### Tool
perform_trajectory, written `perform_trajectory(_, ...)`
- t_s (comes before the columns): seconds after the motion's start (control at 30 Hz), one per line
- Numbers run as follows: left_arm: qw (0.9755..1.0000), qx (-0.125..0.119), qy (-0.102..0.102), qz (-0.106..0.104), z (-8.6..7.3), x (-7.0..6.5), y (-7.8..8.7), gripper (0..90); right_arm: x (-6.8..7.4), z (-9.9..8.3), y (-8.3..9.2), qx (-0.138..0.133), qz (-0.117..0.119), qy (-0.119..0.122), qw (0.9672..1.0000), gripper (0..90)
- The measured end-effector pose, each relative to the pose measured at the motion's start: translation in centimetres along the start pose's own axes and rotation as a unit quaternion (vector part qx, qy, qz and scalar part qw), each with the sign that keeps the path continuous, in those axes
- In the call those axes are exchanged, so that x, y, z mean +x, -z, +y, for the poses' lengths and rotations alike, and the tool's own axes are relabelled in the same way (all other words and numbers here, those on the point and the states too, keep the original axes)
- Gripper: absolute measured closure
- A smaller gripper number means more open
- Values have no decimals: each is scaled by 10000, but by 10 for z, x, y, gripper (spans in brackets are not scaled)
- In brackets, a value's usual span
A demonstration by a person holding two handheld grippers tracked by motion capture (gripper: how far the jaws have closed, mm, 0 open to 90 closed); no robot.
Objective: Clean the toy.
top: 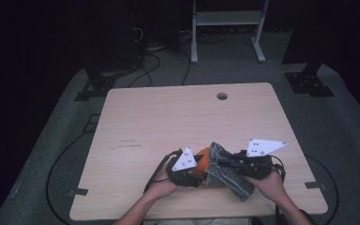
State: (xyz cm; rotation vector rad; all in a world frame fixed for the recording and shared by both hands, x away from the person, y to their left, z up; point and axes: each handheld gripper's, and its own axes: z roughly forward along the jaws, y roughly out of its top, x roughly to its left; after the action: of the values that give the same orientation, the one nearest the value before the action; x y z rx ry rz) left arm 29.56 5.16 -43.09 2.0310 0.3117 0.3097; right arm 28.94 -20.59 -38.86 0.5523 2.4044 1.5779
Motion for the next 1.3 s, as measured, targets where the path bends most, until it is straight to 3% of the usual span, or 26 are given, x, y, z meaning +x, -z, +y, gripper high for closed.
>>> perform_trajectory(0.03,9999,13,-15,-98,-1,0,0,292,-1,2,-2,27,24,35,10000,784)
perform_trajectory(0.1,9998,-88,-179,-27,-4,4,3,187,-5,0,-4,28,208,-22,9998,784)
perform_trajectory(0.17,9998,-179,59,41,-6,12,2,96,-6,-2,-3,-12,266,-32,9996,784)
perform_trajectory(0.23,9994,-82,295,-139,-9,18,-4,59,-6,-2,-3,-17,285,-47,9996,784)
perform_trajectory(0.3,9988,19,377,-327,-11,19,-8,77,-5,1,-4,23,296,-38,9996,784)
perform_trajectory(0.43,9999,13,96,-103,-7,10,-9,258,8,11,-14,63,433,178,9989,784)
perform_trajectory(0.53,9999,-58,-72,69,-7,2,-9,315,8,18,-22,228,311,319,9987,786)
perform_trajectory(0.6,9999,-97,6,53,-8,3,-8,332,1,16,-20,185,261,213,9993,787)
perform_trajectory(0.67,9999,-118,5,62,-8,3,-8,333,-13,11,-13,36,157,-50,9999,787)
perform_trajectory(0.83,9998,-164,1,82,-6,2,-9,331,-31,-9,7,-145,-110,-488,9986,787)
perform_trajectory(0.97,9998,-170,42,72,-1,3,-7,344,-34,-25,20,-210,-219,-713,9970,787)
perform_trajectory(1.03,9997,-164,49,152,4,3,-4,352,-30,-24,26,-333,-101,-774,9964,786)
perform_trajectory(1.2,9992,-321,76,241,15,3,10,363,-5,1,21,-648,282,-359,9969,786)
perform_trajectory(1.27,9990,-359,110,260,16,5,18,364,-2,8,16,-658,294,-198,9972,786)
perform_trajectory(1.3,9989,-361,128,251,15,7,23,365,-3,10,14,-700,332,-235,9967,787)
